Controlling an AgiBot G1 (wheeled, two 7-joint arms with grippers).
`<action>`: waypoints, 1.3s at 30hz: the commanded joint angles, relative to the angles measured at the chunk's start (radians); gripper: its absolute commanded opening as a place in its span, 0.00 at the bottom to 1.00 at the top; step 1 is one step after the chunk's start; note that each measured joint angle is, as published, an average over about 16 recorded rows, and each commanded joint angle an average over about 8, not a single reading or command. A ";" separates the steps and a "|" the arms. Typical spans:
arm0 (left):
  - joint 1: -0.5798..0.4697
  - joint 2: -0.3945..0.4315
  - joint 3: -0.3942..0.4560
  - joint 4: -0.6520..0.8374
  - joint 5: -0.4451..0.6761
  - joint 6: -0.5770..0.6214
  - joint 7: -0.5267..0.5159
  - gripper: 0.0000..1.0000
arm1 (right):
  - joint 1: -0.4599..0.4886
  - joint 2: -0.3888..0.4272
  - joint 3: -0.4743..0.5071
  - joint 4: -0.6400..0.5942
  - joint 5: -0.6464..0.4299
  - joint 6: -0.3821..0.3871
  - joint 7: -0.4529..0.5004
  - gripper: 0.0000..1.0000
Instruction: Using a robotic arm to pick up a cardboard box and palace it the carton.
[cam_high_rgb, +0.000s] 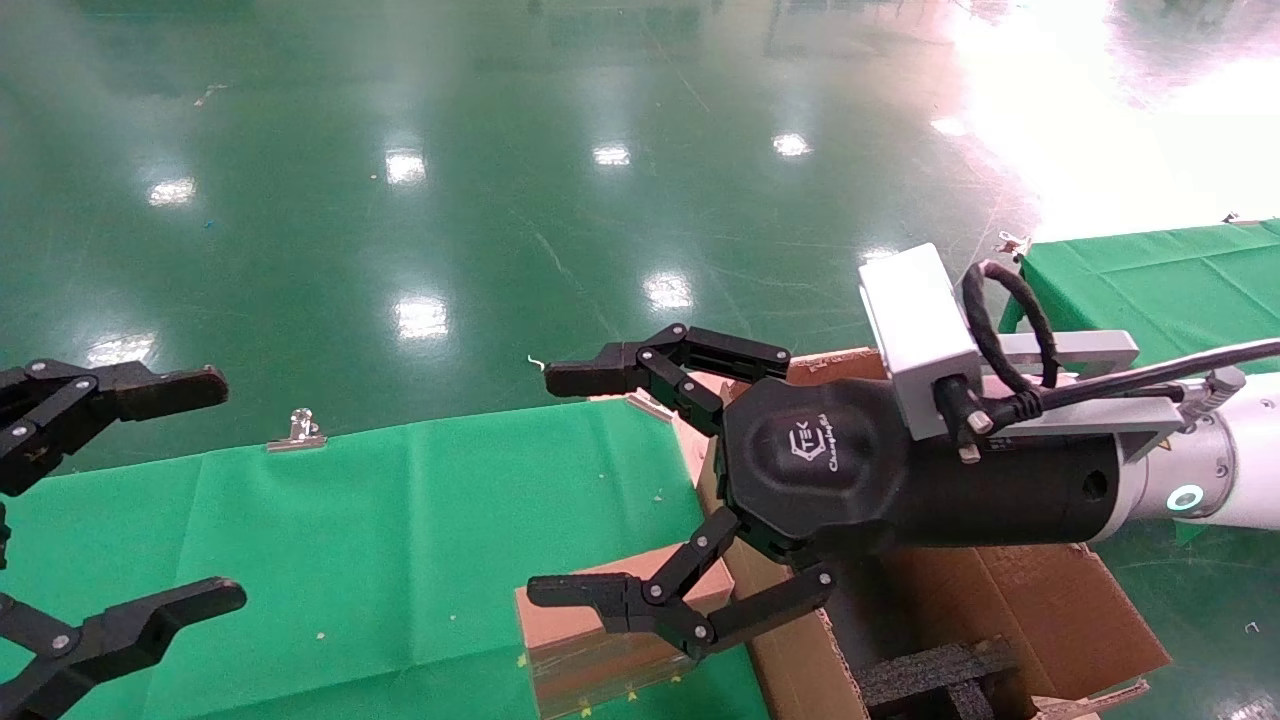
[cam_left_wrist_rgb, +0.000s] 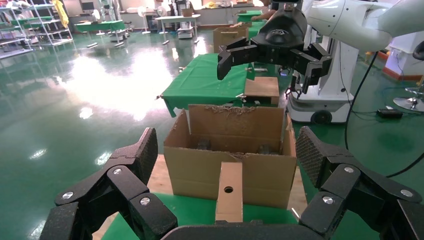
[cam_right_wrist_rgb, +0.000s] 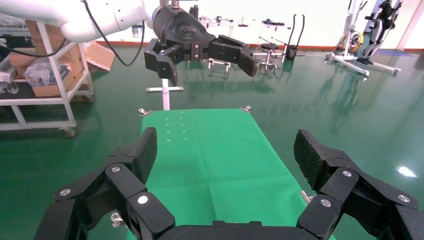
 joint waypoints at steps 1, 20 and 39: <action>0.000 0.000 0.000 0.000 0.000 0.000 0.000 1.00 | 0.000 0.000 0.000 0.000 0.000 0.000 0.000 1.00; 0.000 0.000 0.000 0.000 0.000 0.000 0.000 0.00 | 0.000 0.000 0.001 0.000 0.000 0.000 0.000 1.00; 0.000 0.000 0.000 0.000 0.000 0.000 0.000 0.00 | 0.253 -0.076 -0.214 -0.056 -0.380 -0.079 0.082 1.00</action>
